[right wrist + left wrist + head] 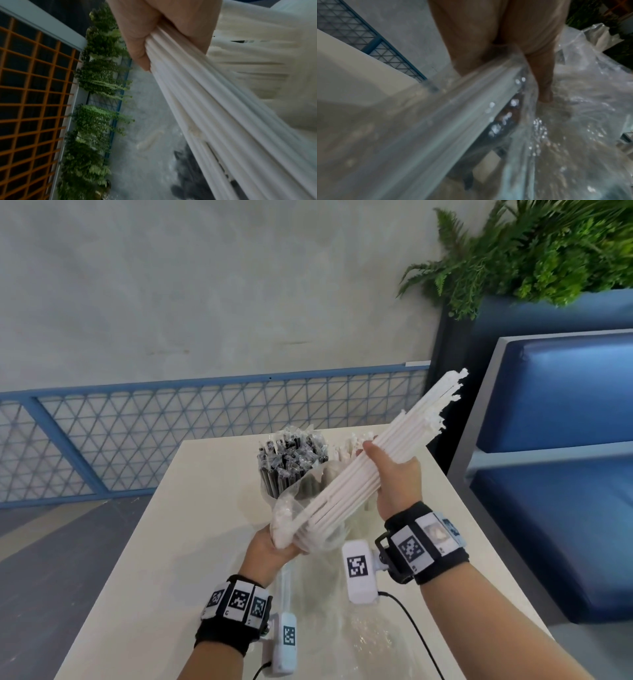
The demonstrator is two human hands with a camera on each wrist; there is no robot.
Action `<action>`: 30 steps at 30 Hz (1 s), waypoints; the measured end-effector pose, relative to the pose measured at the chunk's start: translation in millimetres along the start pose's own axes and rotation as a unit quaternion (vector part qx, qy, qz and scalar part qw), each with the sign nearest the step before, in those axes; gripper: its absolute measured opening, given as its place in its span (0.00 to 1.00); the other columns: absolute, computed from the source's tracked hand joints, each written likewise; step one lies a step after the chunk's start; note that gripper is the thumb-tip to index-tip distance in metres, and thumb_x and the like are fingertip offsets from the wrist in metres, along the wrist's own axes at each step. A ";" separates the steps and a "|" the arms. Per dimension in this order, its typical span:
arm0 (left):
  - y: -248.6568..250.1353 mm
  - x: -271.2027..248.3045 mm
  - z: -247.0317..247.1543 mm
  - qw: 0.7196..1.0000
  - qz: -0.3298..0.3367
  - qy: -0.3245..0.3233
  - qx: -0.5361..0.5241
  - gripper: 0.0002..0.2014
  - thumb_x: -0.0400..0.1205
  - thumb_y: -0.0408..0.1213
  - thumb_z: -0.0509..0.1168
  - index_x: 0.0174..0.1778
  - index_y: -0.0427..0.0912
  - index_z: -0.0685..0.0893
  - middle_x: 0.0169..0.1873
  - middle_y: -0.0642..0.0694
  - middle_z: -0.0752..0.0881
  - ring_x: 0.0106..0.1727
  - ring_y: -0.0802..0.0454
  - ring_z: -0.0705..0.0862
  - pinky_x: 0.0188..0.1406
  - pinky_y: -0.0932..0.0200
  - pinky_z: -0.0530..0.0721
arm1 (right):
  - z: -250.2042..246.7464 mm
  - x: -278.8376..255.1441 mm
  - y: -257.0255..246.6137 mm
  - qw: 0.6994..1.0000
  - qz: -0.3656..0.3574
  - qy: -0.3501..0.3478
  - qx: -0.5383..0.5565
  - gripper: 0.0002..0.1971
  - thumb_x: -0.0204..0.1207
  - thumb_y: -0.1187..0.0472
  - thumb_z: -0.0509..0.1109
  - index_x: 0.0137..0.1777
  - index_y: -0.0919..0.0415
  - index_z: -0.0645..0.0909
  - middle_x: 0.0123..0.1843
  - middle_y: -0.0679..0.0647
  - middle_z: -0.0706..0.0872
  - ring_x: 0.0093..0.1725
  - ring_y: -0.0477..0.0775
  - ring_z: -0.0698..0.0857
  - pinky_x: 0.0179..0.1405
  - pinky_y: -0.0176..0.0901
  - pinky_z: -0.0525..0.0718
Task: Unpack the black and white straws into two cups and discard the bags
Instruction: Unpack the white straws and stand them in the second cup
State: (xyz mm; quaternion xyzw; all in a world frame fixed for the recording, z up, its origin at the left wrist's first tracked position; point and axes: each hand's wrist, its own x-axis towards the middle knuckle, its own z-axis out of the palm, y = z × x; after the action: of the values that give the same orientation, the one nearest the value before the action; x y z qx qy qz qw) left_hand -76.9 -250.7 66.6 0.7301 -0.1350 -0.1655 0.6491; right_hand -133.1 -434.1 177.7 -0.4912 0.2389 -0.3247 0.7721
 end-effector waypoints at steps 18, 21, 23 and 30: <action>4.2 1.6 6.6 0.992 0.051 0.116 0.009 0.16 0.65 0.31 0.76 0.45 0.35 0.80 0.32 0.50 0.81 0.36 0.54 0.79 0.32 0.73 0.78 | -4.9 22.6 -32.8 0.953 -0.208 0.046 -0.215 0.18 0.73 0.63 0.71 0.63 0.61 0.75 0.41 0.37 0.77 0.43 0.38 0.78 0.41 0.27 0.74; 6.6 -0.8 3.5 0.991 0.057 0.119 -0.011 0.11 0.72 0.23 0.71 0.48 0.35 0.80 0.34 0.48 0.82 0.36 0.59 0.79 0.29 0.80 0.77 | -10.3 23.2 -7.4 0.951 -0.163 0.032 -0.261 0.16 0.74 0.63 0.71 0.60 0.61 0.76 0.43 0.45 0.80 0.48 0.49 0.80 0.44 0.36 0.75; 8.1 -2.2 2.8 0.992 0.059 0.112 -0.015 0.11 0.72 0.24 0.72 0.48 0.35 0.81 0.36 0.48 0.83 0.38 0.60 0.80 0.30 0.80 0.78 | -11.2 22.9 3.9 0.946 -0.140 0.009 -0.291 0.16 0.74 0.62 0.71 0.61 0.62 0.77 0.47 0.50 0.81 0.49 0.51 0.80 0.47 0.40 0.75; 5.9 -1.9 7.7 0.994 0.055 0.097 -0.012 0.10 0.72 0.23 0.71 0.46 0.38 0.82 0.35 0.48 0.85 0.32 0.69 0.83 0.31 0.79 0.78 | 1.1 27.6 -6.2 0.925 -0.153 -0.026 -0.346 0.23 0.69 0.61 0.75 0.63 0.60 0.76 0.57 0.55 0.85 0.53 0.50 0.81 0.50 0.40 0.78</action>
State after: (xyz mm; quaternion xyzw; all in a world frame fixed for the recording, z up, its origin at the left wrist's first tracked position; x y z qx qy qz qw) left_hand -81.7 -257.6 71.8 0.7265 -0.1091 -0.0595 0.6758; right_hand -115.4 -455.7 182.5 -0.7664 0.2383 -0.3233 0.5013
